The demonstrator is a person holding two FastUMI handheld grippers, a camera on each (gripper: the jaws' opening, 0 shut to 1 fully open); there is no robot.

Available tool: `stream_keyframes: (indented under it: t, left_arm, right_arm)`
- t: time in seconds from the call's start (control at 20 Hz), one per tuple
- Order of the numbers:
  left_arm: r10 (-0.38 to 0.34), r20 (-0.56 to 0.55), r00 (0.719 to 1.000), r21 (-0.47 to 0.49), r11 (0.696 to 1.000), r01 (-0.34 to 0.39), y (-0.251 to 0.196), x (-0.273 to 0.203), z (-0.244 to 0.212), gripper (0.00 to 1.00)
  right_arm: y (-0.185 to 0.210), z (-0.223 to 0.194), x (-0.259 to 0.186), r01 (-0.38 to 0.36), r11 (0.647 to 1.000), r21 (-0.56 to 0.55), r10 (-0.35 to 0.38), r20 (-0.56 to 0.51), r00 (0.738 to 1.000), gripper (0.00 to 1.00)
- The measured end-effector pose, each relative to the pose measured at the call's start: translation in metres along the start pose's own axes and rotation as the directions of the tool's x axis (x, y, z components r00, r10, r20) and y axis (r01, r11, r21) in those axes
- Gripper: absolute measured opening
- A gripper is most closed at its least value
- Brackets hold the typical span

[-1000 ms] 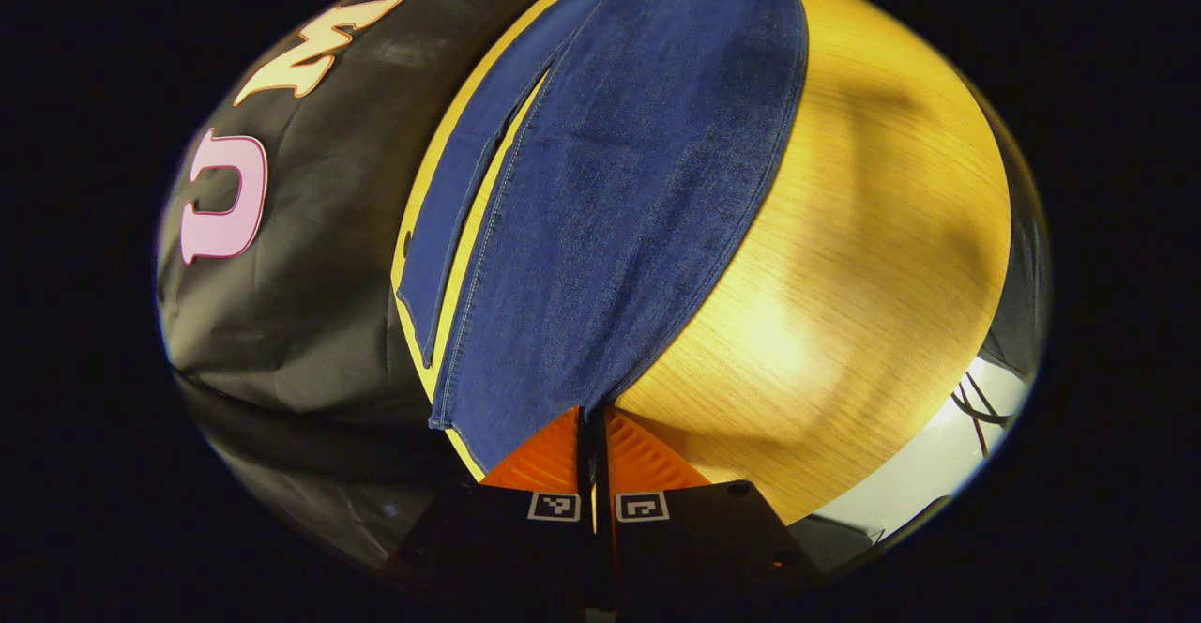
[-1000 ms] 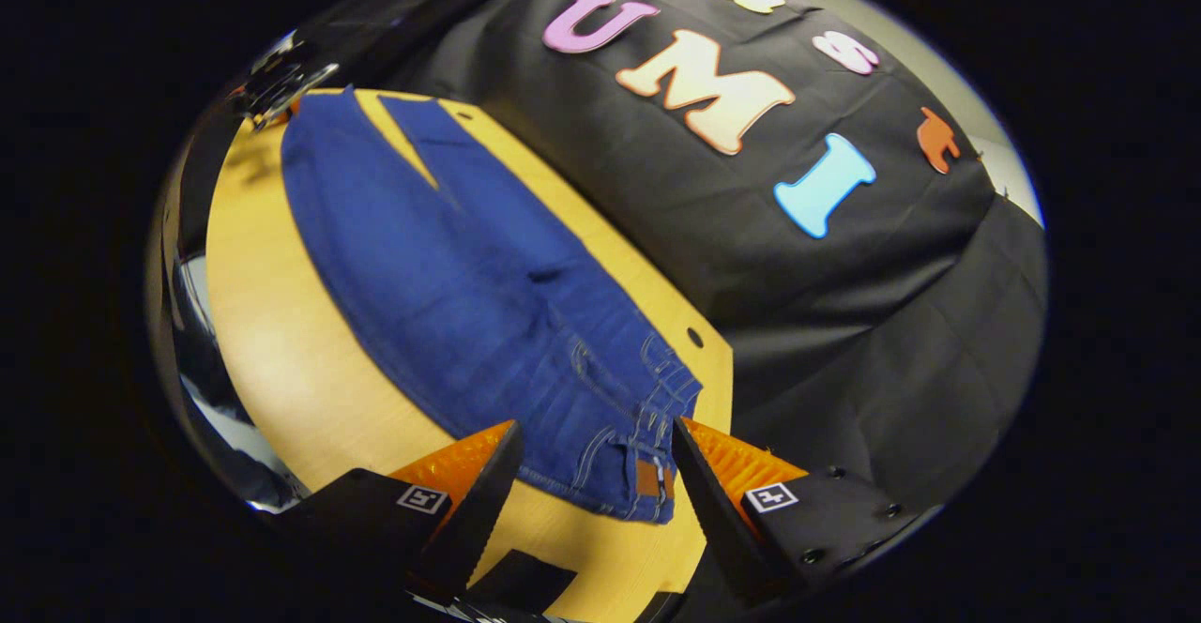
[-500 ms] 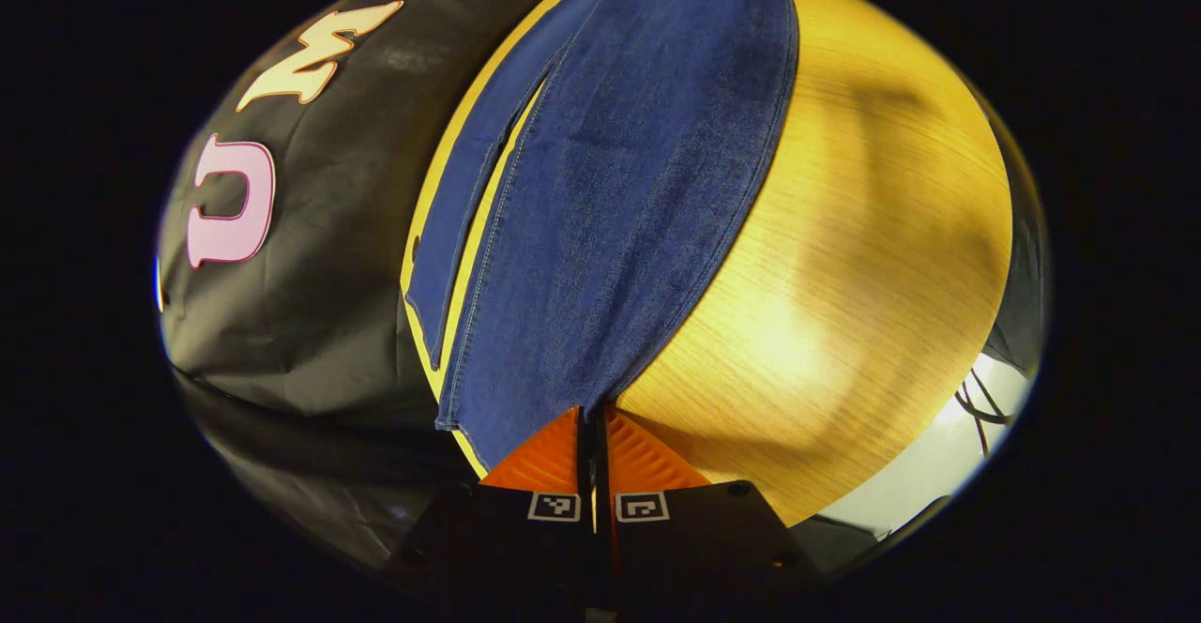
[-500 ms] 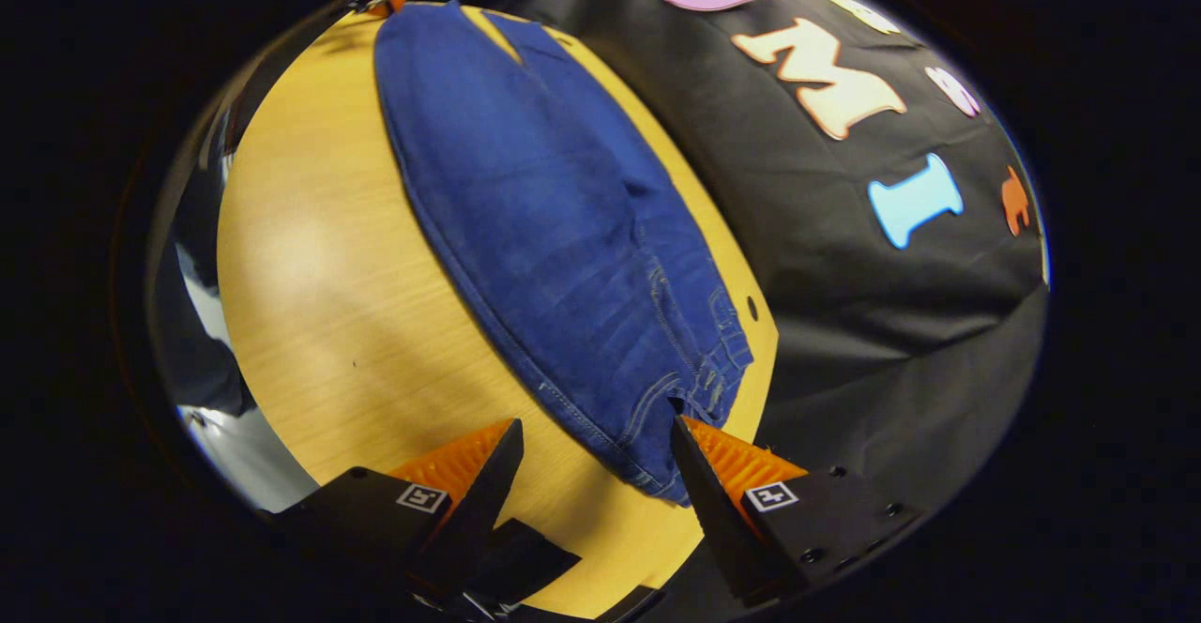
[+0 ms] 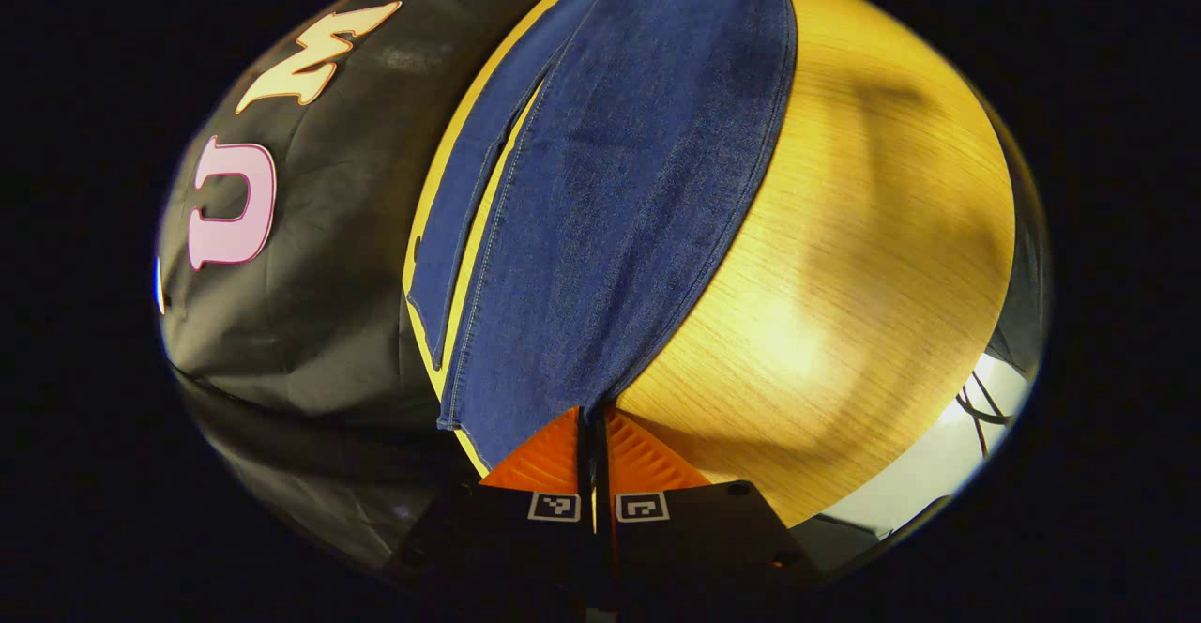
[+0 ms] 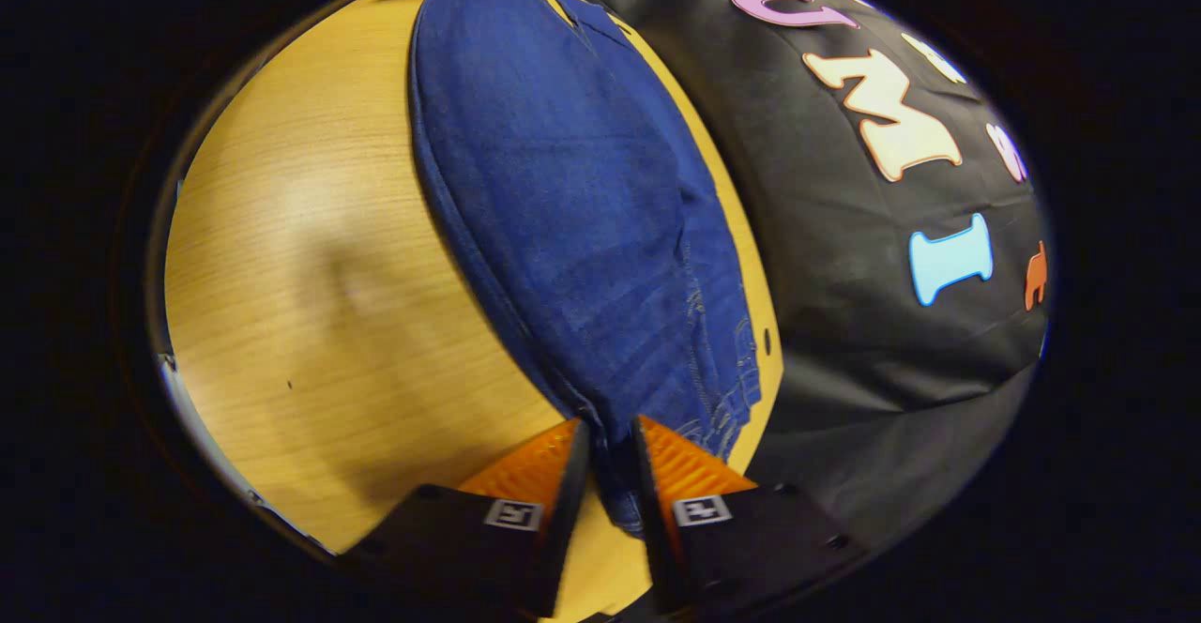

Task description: Grasp the waist and the cuffs of the jeans and fold them to make the two legs overlap; first hold the waist and fold one-third of the jeans toward the cuffs, then hold the cuffs and fold the remaining one-third in the same direction to finish folding.

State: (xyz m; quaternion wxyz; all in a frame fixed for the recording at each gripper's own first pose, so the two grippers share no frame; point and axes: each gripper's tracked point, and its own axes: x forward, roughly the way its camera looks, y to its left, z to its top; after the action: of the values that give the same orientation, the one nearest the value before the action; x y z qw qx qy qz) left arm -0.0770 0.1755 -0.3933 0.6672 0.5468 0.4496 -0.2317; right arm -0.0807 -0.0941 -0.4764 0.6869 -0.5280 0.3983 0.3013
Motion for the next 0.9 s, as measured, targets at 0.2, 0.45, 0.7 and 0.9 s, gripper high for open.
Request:
stream_keyframes:
  t: [0.2, 0.45, 0.7, 0.9]
  left_arm:
    - [-0.005, -0.005, 1.0, -0.094, 0.996, 0.005, 0.0, -0.002, 0.001, 0.0]
    - [0.019, -0.031, 0.999, -0.222, 0.975, -0.026, 0.028, -0.013, 0.002, 0.0]
    - [0.097, -0.002, 0.995, -0.387, 0.918, -0.09, 0.091, -0.019, 0.028, 0.0]
    - [0.16, 0.021, 0.987, -0.455, 0.88, -0.133, 0.149, -0.009, 0.05, 0.0]
  right_arm:
    - [-0.009, 0.0, -0.004, 0.049, 0.995, 0.087, -0.049, -0.011, 0.999, 0.04]
    - [-0.045, 0.018, -0.025, 0.143, 0.964, 0.222, -0.143, -0.014, 0.99, 0.02]
    - [-0.099, 0.041, -0.036, 0.262, 0.901, 0.347, -0.267, -0.033, 0.963, 0.02]
    - [-0.151, 0.065, -0.028, 0.351, 0.821, 0.45, -0.365, -0.059, 0.929, 0.02]
